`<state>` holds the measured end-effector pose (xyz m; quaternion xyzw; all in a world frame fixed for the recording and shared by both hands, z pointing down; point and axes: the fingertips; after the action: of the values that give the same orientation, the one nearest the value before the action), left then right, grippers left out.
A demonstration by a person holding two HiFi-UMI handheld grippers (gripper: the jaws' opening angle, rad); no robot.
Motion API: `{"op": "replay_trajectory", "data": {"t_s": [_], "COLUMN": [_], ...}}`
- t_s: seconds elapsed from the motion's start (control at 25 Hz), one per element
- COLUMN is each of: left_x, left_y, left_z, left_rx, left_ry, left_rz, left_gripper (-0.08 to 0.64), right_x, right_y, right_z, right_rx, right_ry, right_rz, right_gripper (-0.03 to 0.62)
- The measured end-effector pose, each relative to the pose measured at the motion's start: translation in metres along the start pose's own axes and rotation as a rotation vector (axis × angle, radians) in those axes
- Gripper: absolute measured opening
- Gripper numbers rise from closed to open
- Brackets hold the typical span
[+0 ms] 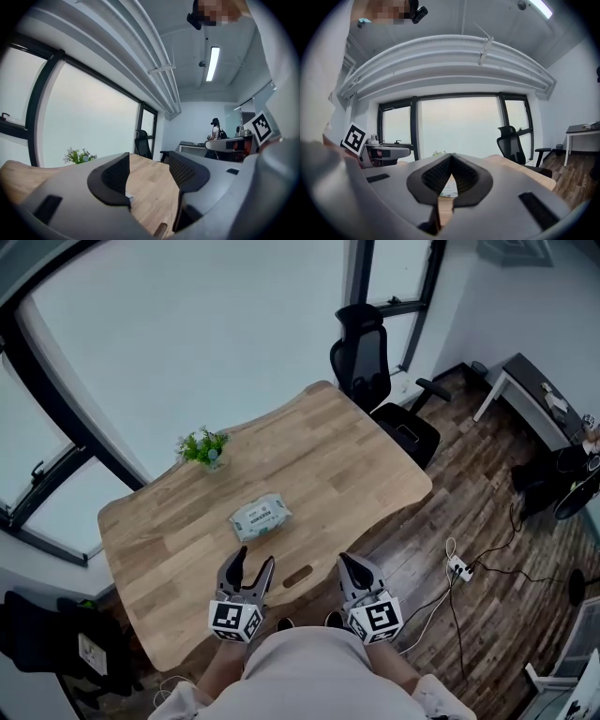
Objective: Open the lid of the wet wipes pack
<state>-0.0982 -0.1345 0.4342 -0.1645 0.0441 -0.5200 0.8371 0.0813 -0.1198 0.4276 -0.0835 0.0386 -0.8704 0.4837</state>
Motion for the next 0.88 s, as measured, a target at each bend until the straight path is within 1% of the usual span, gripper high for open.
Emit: {"op": "replay_trajectory", "data": {"t_s": [0.12,0.32,0.56,0.88], "left_x": [0.001,0.000,0.001,0.010], "left_y": [0.005,0.008,0.003,-0.018], "left_z": [-0.001,-0.001,0.006,0.015], "left_rx": [0.003,0.002,0.000,-0.001], "left_ry": [0.008,0.018,-0.003,-0.042], "left_rz": [-0.023,-0.051,-0.071,-0.088], "left_gripper": [0.270,0.270,0.270,0.270], "right_x": [0.002,0.005,0.012,0.036], "right_y": [0.002,0.007,0.010,0.004], "right_z": [-0.001,-0.001,0.005,0.015], "right_rx": [-0.003,0.005,0.022,0.024], "right_ry": [0.011,0.021,0.014,-0.020], "right_rz": [-0.034,-0.062,-0.071,-0.100], "right_gripper": [0.009,0.009,0.009,0.009]}}
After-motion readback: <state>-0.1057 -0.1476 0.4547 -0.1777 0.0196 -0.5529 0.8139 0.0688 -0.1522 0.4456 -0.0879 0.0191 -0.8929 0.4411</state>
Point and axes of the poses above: the fingertips, and each gripper's own axes: x forward along the fingers, y to its right, z out of its underside, and after that the axes turned 13 degrees about -x, right-handed
